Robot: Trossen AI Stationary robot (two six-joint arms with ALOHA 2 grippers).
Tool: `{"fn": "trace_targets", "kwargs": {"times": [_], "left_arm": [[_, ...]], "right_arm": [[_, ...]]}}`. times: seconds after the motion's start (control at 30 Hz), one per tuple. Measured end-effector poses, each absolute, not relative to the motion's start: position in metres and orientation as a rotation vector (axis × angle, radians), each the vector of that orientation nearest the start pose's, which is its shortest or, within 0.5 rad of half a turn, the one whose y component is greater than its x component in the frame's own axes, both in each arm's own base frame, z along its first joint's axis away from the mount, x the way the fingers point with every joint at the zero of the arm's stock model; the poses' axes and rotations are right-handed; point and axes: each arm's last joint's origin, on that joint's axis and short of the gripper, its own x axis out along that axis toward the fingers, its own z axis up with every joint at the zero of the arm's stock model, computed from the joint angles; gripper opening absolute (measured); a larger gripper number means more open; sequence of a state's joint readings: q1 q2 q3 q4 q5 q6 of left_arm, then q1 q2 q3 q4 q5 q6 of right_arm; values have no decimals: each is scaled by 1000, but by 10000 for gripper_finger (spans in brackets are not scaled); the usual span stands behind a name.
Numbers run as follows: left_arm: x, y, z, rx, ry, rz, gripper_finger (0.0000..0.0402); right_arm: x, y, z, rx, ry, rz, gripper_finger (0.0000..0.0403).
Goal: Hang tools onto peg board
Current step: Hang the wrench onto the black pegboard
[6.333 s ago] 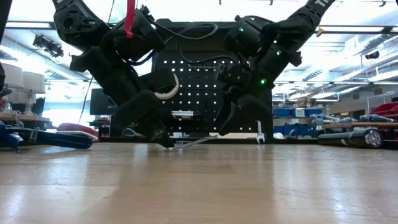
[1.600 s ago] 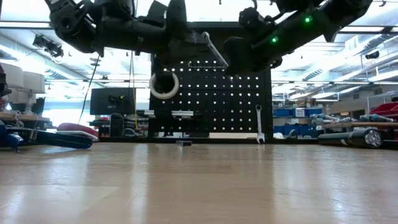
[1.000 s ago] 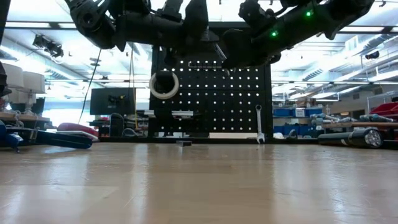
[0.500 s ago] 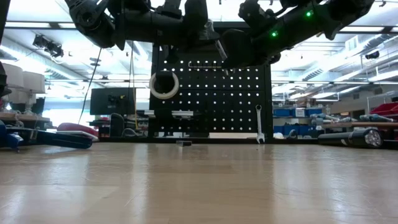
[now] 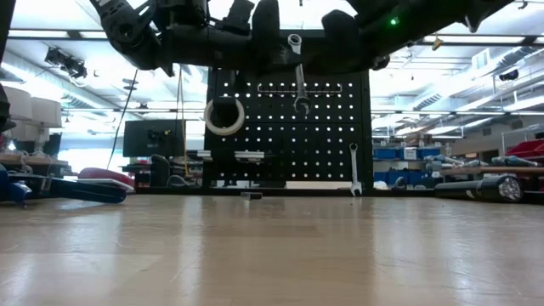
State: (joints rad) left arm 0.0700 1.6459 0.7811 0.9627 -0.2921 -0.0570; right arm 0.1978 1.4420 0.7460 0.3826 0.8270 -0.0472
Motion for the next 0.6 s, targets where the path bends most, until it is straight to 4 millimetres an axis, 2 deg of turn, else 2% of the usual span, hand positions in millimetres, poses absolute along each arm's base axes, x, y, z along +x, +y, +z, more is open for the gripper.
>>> {"fn": "trace_targets", "kwargs": {"times": [0.17,0.4,0.6], "left_arm": [[338,35,229,-63,-107,268,2],[338,44,229,-75,-104,54,1],[337,48,229,-92,-99,15,1]], "right_arm": [[286,36,231,-196,346,-547,232],[281,30,236,-169,398,-298,226],[280,25,232,-175,438,-295,219]]}}
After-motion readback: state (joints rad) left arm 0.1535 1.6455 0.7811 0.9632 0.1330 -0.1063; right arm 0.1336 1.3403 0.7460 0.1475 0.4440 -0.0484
